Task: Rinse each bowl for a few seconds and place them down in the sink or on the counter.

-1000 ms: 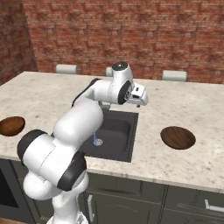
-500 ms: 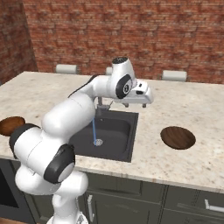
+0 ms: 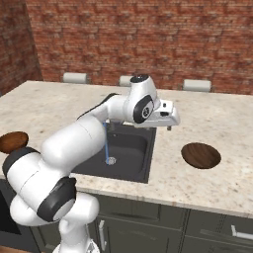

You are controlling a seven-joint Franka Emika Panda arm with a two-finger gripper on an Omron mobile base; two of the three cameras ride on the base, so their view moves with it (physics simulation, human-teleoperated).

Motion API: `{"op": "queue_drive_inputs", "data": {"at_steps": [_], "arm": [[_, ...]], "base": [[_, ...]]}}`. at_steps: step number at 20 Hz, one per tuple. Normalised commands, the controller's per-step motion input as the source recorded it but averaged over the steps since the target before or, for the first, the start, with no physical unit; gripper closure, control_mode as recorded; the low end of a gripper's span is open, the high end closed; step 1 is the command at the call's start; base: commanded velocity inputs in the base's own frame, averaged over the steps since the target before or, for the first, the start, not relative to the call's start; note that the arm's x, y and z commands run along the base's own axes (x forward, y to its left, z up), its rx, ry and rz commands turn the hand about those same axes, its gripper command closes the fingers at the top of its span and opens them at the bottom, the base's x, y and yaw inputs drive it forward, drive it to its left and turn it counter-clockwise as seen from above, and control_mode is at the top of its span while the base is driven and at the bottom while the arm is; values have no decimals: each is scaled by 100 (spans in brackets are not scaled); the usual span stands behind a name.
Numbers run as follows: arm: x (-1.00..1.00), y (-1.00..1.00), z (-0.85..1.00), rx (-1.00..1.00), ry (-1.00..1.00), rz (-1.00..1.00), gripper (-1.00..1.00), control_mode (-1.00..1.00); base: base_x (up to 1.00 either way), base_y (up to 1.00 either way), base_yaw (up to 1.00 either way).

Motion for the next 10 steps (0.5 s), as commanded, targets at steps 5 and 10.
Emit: {"op": "queue_drive_inputs", "data": {"at_steps": [5, 10], "arm": [[-16, -8, -24, -12, 6, 9, -100, -100], [-6, -19, -25, -4, 5, 11, -100, -100]], "base": [[0, 0, 0], [0, 0, 0]]}}
